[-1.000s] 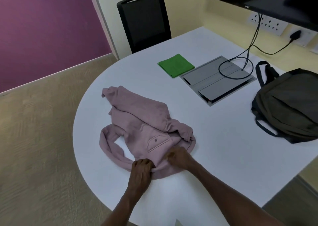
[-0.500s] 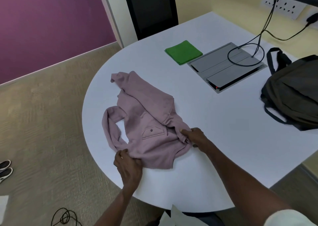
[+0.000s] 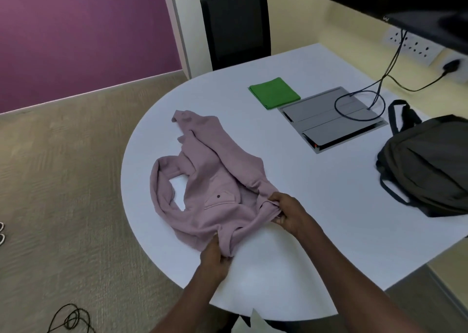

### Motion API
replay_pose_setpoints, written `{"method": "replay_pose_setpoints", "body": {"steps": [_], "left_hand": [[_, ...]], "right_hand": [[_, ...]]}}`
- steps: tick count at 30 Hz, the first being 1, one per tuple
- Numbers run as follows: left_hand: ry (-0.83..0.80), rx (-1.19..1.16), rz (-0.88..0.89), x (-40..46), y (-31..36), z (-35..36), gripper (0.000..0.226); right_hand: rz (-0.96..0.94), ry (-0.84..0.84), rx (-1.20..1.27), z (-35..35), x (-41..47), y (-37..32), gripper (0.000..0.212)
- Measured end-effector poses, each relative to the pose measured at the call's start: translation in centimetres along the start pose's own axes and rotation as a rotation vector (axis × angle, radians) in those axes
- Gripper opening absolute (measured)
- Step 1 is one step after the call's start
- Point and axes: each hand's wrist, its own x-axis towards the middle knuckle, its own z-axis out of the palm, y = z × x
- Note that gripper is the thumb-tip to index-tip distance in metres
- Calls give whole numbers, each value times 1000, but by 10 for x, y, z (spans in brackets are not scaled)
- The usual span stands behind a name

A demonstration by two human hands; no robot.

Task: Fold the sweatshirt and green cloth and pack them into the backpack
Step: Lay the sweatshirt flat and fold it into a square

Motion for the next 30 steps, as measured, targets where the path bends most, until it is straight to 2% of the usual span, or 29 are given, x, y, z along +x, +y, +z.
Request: {"method": "replay_pose_setpoints", "body": {"steps": [3,4,6,7,9,12,14,16,19,21,23,25,28,30], "left_hand": [[135,-190,150,-6,12,5,40],[232,-162,256,-11,18,4,42],[391,-117,418,-25,31,9,63],[425,-83,526,-33,36,14,70],[395,-1,734,-66,45,27,65],[280,275,959,-111,58,38,43],[197,473,1101,-130,67,40,45],[176,639,1272,-142,77,41,51],[306,713,1464,-154,97,52,42],[382,718,1573,-164,112,62,29],[452,764,1683,-176,123,74,22],[543,802,1751,-188,136,85,18],[743,831,1764,-208,162,100,20],[692,805,1763,-225,177,109,24]], "right_hand": [[-7,-15,247,-18,-10,-5,14],[-19,-39,326,-25,-14,-6,16],[-70,-109,430,-37,-23,-9,25],[-110,-144,455,-42,-27,-11,37],[-203,-193,457,-52,-37,-20,56],[-330,-261,407,-60,-59,-48,44],[-400,-320,409,-66,-72,-70,41],[-550,-349,291,-73,-87,-92,47],[-896,-230,-187,-81,-105,-118,59],[-1064,-29,-418,-77,-115,-130,46],[-1198,198,-495,-70,-125,-142,29],[-1300,341,-573,-67,-133,-157,19],[-1357,439,-641,-69,-144,-189,14],[-1407,413,-702,-69,-156,-214,13]]}}
